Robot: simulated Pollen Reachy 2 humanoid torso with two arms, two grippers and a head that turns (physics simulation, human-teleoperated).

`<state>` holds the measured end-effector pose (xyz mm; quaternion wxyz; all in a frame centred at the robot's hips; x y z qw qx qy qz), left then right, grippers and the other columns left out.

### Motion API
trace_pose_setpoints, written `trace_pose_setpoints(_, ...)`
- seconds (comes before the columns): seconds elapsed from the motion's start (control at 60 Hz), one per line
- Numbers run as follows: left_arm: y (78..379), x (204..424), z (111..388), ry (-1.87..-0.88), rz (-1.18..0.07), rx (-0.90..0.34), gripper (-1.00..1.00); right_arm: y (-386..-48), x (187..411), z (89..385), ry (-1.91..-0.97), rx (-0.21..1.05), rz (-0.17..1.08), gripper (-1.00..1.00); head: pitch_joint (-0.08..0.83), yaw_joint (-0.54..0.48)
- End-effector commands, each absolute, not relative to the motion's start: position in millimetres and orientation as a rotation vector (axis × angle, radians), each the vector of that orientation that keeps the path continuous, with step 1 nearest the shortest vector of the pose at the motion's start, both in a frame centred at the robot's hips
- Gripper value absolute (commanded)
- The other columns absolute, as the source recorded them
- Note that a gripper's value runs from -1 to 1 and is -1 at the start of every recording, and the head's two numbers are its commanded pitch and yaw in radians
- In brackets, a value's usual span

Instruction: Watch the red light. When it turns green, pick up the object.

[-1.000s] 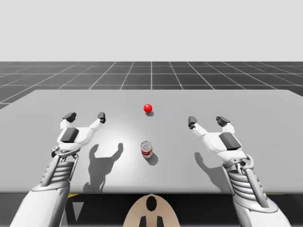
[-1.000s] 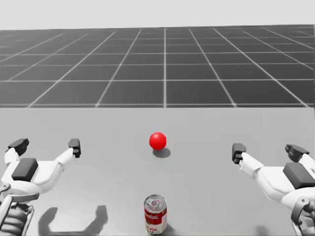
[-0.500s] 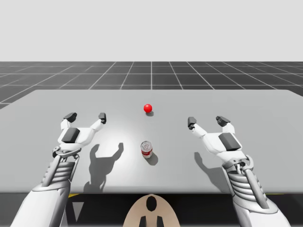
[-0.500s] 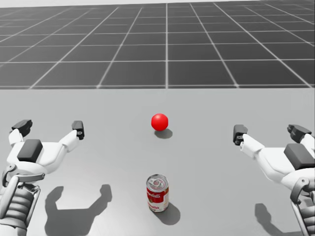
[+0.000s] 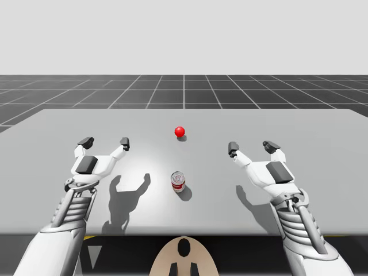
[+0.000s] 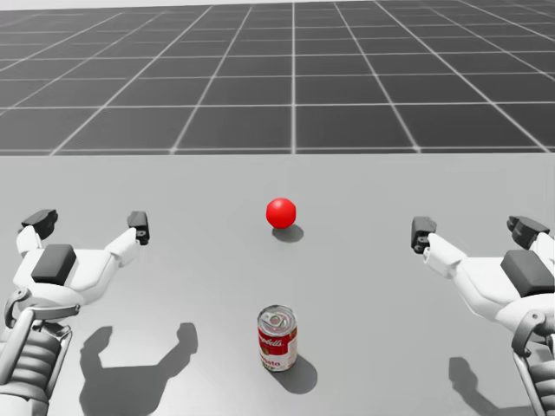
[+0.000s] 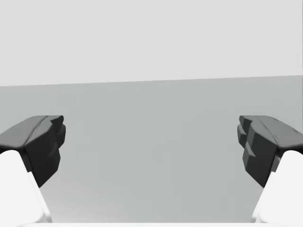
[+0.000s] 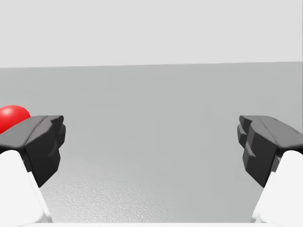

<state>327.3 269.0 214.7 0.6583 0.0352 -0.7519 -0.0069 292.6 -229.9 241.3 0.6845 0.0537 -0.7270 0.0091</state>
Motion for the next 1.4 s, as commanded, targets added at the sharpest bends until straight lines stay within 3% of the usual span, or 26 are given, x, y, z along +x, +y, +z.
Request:
trace_pose_setpoints(0.017,269.2,327.2,214.6,-1.705,-0.016,0.080,-1.00,-227.7,292.1,240.2,-1.628,0.130,0.011,-1.00,0.434,0.04)
trace_pose_setpoints(1.4,268.3,327.5,213.3,-1.708,-0.030,0.091,-1.00,-228.4,293.2,239.5,-1.621,0.138,-0.002,-1.00,0.444,0.03)
